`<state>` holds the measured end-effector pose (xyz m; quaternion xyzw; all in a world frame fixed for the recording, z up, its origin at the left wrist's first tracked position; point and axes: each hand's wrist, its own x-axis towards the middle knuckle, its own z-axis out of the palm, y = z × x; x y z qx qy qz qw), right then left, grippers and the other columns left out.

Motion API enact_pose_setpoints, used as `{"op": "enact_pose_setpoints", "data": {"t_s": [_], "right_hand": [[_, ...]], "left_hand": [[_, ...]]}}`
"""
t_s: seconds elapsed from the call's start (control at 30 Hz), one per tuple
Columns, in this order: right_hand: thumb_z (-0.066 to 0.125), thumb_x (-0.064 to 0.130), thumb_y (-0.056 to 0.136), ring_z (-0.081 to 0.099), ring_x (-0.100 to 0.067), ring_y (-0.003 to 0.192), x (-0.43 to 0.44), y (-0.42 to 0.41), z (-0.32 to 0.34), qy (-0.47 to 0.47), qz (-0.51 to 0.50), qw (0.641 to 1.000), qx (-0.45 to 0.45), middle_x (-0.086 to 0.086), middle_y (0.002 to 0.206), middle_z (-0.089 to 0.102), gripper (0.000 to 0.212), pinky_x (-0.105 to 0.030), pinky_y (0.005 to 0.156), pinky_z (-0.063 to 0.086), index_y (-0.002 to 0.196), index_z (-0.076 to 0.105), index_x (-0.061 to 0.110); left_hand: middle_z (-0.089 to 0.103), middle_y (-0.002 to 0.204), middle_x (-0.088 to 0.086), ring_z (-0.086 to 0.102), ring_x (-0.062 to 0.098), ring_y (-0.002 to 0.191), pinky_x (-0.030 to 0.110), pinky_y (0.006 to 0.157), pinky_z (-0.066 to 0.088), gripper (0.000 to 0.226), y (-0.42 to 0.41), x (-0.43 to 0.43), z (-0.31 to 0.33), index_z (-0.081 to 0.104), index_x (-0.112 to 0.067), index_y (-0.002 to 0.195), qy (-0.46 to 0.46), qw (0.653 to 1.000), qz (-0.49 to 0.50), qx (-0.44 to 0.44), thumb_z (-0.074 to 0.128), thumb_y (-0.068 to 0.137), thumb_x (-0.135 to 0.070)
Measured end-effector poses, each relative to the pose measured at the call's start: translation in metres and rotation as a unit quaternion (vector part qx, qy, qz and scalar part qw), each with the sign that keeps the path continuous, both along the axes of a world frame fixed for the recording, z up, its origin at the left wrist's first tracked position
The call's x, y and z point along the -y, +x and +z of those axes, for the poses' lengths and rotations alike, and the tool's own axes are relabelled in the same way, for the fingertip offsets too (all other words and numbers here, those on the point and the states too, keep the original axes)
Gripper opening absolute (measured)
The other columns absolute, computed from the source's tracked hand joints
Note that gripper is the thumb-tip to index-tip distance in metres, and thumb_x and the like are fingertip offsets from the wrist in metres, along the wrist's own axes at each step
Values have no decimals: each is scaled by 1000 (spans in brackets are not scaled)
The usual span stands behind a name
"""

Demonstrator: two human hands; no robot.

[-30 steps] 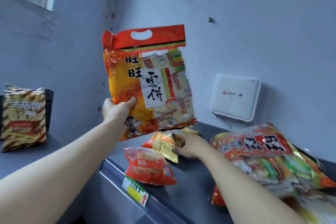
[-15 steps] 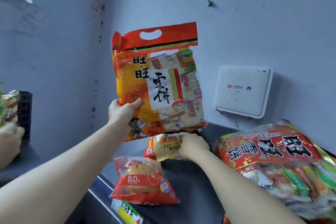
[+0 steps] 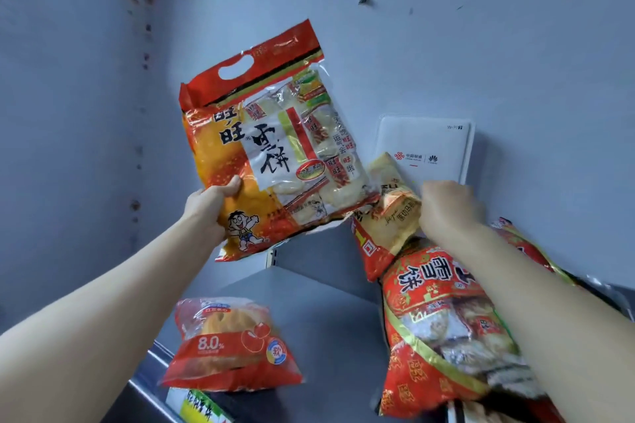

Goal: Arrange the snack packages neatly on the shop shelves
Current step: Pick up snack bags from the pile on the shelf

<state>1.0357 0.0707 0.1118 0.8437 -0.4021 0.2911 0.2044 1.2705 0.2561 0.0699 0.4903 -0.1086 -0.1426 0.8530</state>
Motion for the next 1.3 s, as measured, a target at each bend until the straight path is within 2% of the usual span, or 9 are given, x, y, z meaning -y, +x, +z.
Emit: {"op": "enact_pose_setpoints", "data": {"t_s": [0.17,0.3,0.43,0.7,0.83,0.9,1.03,1.17,1.3], "right_hand": [[50,3,91,48,-32,71,23,-21,-4,-13,20,993,114,-17,90,63,12,-30,53,32,86,42,10],[52,5,92,55,-37,73,29,-26,-3,-45,38,982,180,-20,87,64,5,-31,55,31,97,50,5],[51,7,93,43,-32,64,23,-28,3,-62,83,966,235,-19,76,58,11,-31,50,24,86,42,9],[54,14,93,40,-29,57,21,-35,-3,-81,112,969,207,-7,66,46,19,-24,44,15,82,39,11],[55,19,94,44,-30,59,21,-38,-10,-75,103,977,171,-6,68,48,21,-27,50,29,83,39,12],[54,20,95,44,-30,60,21,-38,-15,-71,95,981,155,-5,67,47,19,-28,52,31,84,39,13],[52,22,95,44,-29,61,19,-32,-22,-57,91,986,128,1,61,40,20,-26,44,18,82,38,14],[50,25,94,44,-29,64,17,-28,-24,-58,96,988,101,-2,69,45,20,-26,45,20,82,37,16],[52,31,90,45,-27,67,8,-28,-27,-39,114,990,72,0,69,46,20,-29,57,35,80,38,20]], "left_hand": [[65,94,12,64,31,79,46,76,50,50,12,4,-10,49,-8,115,48,999,3,-21,78,79,-28],[65,109,19,65,38,95,55,90,50,52,20,2,-15,50,-7,114,115,993,33,9,81,76,-23],[66,101,22,65,33,80,52,82,54,41,15,5,-21,53,-5,110,167,984,9,68,78,78,-9],[61,110,18,63,34,94,51,86,53,40,-3,53,-25,43,-11,123,212,957,-88,175,65,90,-12],[34,144,16,39,36,129,48,101,43,92,4,64,-31,14,-30,151,449,836,-66,309,74,82,-26],[21,147,16,35,39,128,46,85,50,116,1,61,-34,-1,-42,150,531,782,-76,317,84,72,-30],[30,148,20,48,43,119,46,58,57,134,-6,65,-42,-20,-41,148,494,809,-161,275,84,70,-6],[39,144,26,61,37,104,35,68,52,129,3,71,-47,-23,-39,147,449,819,-193,300,77,76,0],[33,149,21,44,40,129,39,89,50,120,12,72,-59,-16,-39,149,408,829,-224,309,74,79,-1]]}}
